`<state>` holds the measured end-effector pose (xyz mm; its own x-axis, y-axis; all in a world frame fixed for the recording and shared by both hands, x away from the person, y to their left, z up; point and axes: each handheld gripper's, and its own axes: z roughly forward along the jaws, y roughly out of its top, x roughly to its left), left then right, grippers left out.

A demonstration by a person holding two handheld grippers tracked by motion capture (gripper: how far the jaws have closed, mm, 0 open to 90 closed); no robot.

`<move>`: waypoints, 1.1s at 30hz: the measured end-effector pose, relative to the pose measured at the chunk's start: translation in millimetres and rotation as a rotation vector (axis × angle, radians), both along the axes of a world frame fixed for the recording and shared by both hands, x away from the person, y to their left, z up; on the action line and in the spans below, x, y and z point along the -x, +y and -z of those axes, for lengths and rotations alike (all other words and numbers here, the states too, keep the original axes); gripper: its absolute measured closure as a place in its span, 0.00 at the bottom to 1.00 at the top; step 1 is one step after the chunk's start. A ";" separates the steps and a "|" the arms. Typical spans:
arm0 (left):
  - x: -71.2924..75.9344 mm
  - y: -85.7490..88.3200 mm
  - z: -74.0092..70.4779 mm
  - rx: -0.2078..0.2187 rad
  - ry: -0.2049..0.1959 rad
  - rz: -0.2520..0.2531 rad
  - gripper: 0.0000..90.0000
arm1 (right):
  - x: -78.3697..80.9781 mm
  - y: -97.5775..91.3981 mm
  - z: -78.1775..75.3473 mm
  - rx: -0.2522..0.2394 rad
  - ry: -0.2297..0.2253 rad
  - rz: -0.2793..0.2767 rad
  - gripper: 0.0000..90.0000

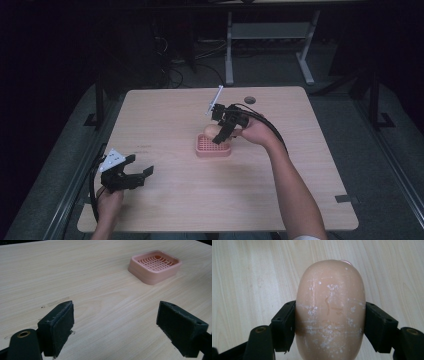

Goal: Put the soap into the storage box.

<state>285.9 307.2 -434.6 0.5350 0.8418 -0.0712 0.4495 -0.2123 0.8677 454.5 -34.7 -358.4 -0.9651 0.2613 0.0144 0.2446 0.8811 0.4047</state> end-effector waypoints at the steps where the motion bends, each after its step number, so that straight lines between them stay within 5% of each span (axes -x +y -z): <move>1: 0.0 0.1 0.1 0.000 0.000 -0.001 0.16 | -1.0 0.9 1.0 0.000 0.003 0.001 0.35; 33: 0.2 0.7 -0.2 0.005 0.001 -0.002 0.16 | -23.0 10.5 37.9 0.024 0.054 0.005 0.35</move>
<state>285.8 307.9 -434.4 0.5336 0.8423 -0.0760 0.4510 -0.2074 0.8681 477.5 -24.2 -396.3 -0.9619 0.2669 0.0599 0.2697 0.8892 0.3695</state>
